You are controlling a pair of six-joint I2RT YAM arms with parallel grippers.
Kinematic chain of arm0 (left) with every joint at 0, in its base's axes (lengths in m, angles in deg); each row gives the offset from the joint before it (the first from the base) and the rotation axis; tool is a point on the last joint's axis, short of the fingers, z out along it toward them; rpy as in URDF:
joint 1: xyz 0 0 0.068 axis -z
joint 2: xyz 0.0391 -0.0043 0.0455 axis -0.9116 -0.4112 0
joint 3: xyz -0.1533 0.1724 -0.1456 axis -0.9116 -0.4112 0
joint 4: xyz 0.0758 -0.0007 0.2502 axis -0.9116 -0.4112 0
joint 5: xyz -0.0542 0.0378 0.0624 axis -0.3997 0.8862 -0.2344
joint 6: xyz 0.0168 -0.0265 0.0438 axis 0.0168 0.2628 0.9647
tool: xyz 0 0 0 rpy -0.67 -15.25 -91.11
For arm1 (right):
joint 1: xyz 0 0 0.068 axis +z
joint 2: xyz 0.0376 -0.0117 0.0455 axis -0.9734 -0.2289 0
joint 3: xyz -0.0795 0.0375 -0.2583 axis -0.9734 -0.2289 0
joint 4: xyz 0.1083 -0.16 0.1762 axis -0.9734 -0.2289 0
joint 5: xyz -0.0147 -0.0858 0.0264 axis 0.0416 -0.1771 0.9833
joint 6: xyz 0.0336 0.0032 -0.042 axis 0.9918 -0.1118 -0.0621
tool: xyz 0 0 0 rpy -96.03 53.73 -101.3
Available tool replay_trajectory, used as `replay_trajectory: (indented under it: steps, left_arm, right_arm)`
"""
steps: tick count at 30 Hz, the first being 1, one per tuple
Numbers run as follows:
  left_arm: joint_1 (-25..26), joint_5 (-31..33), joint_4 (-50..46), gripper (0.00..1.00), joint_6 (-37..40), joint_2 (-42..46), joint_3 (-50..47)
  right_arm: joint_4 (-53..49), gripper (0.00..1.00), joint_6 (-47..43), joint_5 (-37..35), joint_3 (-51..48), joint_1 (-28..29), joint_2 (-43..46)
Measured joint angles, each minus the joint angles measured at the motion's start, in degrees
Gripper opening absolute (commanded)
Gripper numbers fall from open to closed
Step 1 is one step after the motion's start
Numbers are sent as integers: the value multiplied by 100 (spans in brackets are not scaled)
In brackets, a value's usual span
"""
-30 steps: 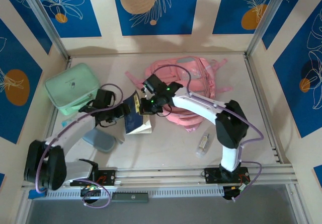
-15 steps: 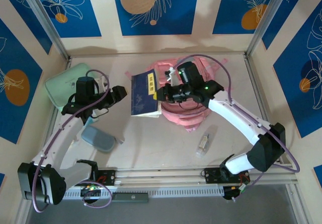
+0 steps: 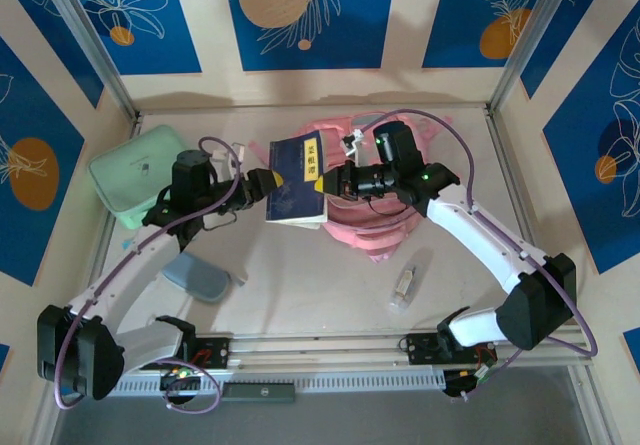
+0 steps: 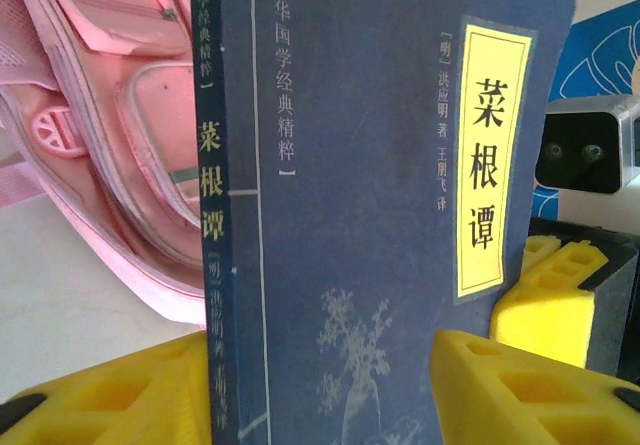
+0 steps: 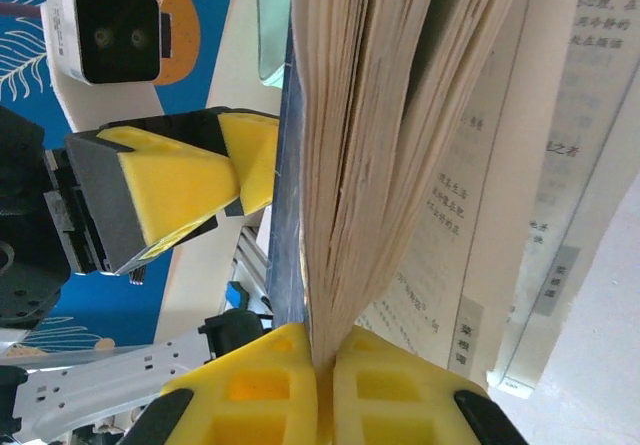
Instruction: Pack books, pencil case, and school supplies into a backpack
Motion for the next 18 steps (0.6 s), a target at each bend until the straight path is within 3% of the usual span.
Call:
replay_trajectory:
  steps: [11,15,18]
  left_arm:
    - [184,-7,365,16,-275,-42,0]
    - [203,-37,420,2,-315,-59,0]
    - [221,-37,542,0,-407,-61,0]
  right_arm:
    - [219,13,44,57,-243,-70,2]
    - [208,27,55,28,-273,-76,2]
    - [153,50,50,-31,-289,-94,13]
